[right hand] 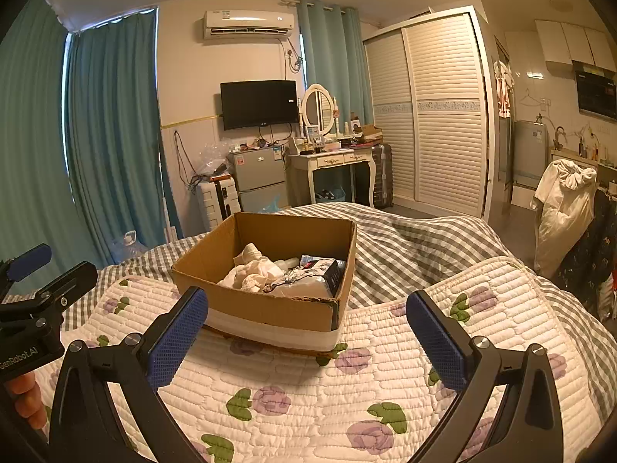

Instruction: Organize soft objects

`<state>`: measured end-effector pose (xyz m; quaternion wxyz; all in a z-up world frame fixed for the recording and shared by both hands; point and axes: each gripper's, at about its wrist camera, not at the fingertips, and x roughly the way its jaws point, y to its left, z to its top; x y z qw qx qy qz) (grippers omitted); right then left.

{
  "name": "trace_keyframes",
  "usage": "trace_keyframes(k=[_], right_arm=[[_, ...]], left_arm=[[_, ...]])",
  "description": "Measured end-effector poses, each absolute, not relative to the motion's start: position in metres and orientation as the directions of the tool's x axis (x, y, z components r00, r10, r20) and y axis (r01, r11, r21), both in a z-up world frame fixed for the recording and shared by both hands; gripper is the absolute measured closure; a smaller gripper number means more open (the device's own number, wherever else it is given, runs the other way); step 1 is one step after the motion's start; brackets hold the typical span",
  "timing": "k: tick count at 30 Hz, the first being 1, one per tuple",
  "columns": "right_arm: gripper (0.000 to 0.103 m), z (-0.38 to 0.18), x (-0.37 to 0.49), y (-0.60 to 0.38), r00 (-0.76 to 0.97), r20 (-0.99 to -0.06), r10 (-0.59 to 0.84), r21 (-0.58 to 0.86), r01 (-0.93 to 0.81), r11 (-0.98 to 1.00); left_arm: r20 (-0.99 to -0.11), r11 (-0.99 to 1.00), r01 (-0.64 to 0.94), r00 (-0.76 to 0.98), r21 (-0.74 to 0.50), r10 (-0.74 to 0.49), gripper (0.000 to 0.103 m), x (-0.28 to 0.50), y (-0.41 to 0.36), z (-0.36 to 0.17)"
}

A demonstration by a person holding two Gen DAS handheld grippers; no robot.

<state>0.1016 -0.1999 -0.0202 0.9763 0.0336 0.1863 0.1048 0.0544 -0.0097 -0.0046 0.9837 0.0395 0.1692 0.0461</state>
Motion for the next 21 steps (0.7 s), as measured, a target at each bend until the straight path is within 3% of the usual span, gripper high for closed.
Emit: trace_keyframes(k=[21], right_arm=[[0.000,-0.0224,0.1001,-0.1995,0.908,-0.359,0.218,0.108,-0.191,0.976]], left_arm=[[-0.332,0.992,-0.079,0.937,0.095,0.107,0.007,0.0538,-0.0114,-0.0050]])
